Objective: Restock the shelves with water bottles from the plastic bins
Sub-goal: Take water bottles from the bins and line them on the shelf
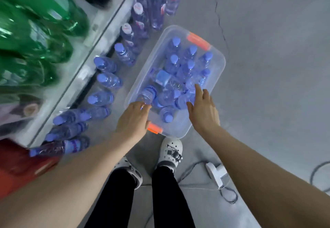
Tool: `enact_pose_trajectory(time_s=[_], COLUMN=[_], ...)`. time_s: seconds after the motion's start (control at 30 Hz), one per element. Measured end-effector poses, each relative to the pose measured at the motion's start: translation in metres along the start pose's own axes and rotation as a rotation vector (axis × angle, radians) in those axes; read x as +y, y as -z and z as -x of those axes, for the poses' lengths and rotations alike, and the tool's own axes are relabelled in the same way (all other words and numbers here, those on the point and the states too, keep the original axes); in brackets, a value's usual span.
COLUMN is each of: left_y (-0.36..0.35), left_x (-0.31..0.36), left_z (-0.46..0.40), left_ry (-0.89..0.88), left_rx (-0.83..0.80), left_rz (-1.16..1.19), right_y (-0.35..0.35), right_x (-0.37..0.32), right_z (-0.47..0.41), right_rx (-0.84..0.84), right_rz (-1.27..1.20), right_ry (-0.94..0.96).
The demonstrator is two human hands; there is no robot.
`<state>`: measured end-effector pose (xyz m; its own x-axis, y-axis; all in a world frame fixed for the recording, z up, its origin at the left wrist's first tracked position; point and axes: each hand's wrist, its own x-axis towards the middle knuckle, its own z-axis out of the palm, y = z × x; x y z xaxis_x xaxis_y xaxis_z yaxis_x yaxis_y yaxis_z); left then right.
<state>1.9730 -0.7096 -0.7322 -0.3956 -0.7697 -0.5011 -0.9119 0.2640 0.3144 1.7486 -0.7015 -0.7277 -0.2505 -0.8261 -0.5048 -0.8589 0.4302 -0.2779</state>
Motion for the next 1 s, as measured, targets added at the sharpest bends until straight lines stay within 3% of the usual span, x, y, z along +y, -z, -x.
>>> enact_pose_trajectory(time_s=[0.23, 0.37, 0.5, 0.67, 0.77, 1.0], left_y=[-0.089, -0.099, -0.094, -0.062, -0.030, 0.097], left_x=[-0.035, -0.040, -0.042, -0.048, -0.044, -0.001], left_z=[-0.024, -0.022, -0.024, -0.023, -0.011, 0.053], left_ry=[0.019, -0.013, -0.026, -0.090, -0.013, 0.011], left_rx=[-0.016, 0.011, -0.035, -0.256, -0.375, -0.338], left_rz=[-0.168, -0.163, -0.179, -0.260, -0.198, 0.094], right_y=[-0.068, -0.070, -0.068, -0.057, -0.028, 0.116], right_x=[0.024, 0.030, 0.027, 0.013, 0.002, -0.060], right_z=[-0.050, -0.051, -0.036, -0.033, -0.015, 0.059], right_rx=[0.129, 0.234, 0.201, 0.072, 0.001, -0.126], right_rz=[0.056, -0.253, -0.419, -0.322, -0.278, -0.345], right_ry=[-0.014, -0.024, -0.118, -0.196, -0.173, 0.108])
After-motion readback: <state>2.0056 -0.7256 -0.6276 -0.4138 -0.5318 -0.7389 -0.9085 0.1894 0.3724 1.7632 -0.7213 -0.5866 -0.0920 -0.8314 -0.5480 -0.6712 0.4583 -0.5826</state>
